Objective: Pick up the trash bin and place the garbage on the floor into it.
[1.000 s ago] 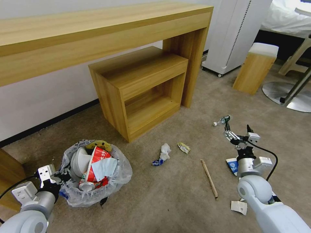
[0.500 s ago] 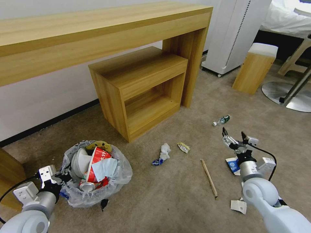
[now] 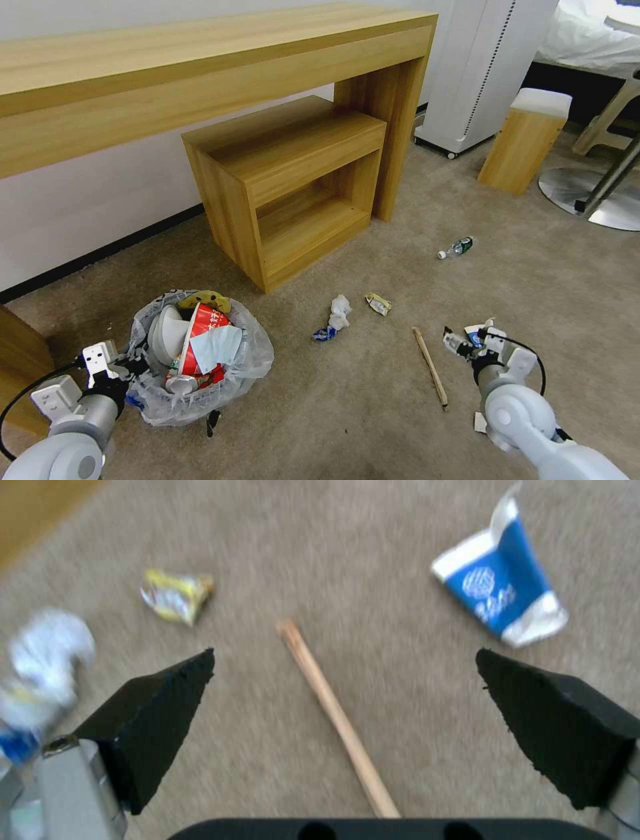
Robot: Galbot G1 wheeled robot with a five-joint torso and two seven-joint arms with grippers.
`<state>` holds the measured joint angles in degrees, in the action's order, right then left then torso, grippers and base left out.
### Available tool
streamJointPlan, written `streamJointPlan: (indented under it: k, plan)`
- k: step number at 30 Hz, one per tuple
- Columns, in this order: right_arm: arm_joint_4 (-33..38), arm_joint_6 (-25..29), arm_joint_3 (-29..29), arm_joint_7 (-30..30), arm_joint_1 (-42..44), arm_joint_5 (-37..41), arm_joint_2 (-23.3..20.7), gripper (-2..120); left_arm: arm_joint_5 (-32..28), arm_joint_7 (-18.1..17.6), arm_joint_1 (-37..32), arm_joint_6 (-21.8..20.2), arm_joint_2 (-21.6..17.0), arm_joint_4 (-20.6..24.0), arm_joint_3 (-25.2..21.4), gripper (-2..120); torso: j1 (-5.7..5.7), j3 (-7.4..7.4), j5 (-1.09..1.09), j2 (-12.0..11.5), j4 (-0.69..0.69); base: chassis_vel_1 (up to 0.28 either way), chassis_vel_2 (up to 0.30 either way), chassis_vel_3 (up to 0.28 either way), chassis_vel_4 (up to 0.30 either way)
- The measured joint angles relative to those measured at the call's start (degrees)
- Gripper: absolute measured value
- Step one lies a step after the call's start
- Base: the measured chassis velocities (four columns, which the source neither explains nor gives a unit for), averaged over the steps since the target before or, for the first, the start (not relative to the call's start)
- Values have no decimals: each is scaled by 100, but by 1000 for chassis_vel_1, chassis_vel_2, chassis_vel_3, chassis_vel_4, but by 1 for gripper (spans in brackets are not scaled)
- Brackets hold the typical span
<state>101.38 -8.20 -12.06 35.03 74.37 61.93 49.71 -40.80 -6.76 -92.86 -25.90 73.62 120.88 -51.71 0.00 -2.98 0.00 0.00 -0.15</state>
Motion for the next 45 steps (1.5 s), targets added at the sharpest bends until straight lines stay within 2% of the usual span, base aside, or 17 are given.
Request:
streamJointPlan:
  k: [4, 7, 8, 11, 15, 20, 23, 30, 38, 43, 45]
  plan:
    - [-509, 157, 392, -412, -156, -164, -56, 100, -2, 2, 12, 27, 4, -25, 1, 1, 0, 0, 0, 1, -2, 0, 0, 0, 0]
    - [-1204, 653, 848, -1207, -417, -515, -117, 100, -9, 3, 20, 28, 8, -25, -2, 1, 0, -1, 1, 1, 0, 0, 0, 0, 0]
    - [-1204, 653, 848, -1207, -417, -515, -117, 100, -9, 3, 20, 28, 8, -25, -2, 1, 0, -1, 1, 1, 0, 0, 0, 0, 0]
    - [-1884, 1314, 1264, -1876, -647, -826, -168, 100, -23, -1, 21, 28, 8, -18, -25, 1, 0, -1, 1, 1, 0, 0, 0, 0, 0]
    - [-2265, 1678, 1489, -2255, -701, -999, -199, 100, -30, -3, 10, 34, 11, -14, -48, 1, 0, 0, 0, 1, -1, 0, 0, 0, 0]
    - [-2425, 1791, 1556, -2367, -690, -1060, -185, 100, -31, -3, 9, 47, 13, -16, -54, 1, 0, 0, 1, 1, -1, 0, 0, 0, 0]
    - [-2979, 1988, 1753, -2531, -786, -1220, -130, 100, -36, -7, 10, 55, 19, -21, -62, 1, 0, 0, 1, 1, -1, 0, 0, 0, 0]
    - [-3649, 2082, 2075, -2600, -1114, -1307, 6, 99, -48, -12, -5, 87, 15, -27, -68, 1, 0, 0, 1, 1, -1, 0, 0, 0, 0]
    - [-3767, 2086, 2297, -2584, -1285, -1354, 105, 93, -87, -14, 1, 93, 4, 8, -70, 1, 0, 0, 1, 1, -1, 0, 0, 0, 0]
    - [-3795, 2115, 2397, -2523, -1332, -1415, 131, 83, -133, -27, 0, 94, -16, 52, -91, 1, 0, 0, -1, 1, -1, 0, 0, 0, 0]
    - [-3842, 2137, 2408, -2515, -1331, -1475, 153, 72, -142, -29, -4, 94, -20, 67, -92, 1, 0, 0, 1, 1, -1, 0, 0, 0, 0]
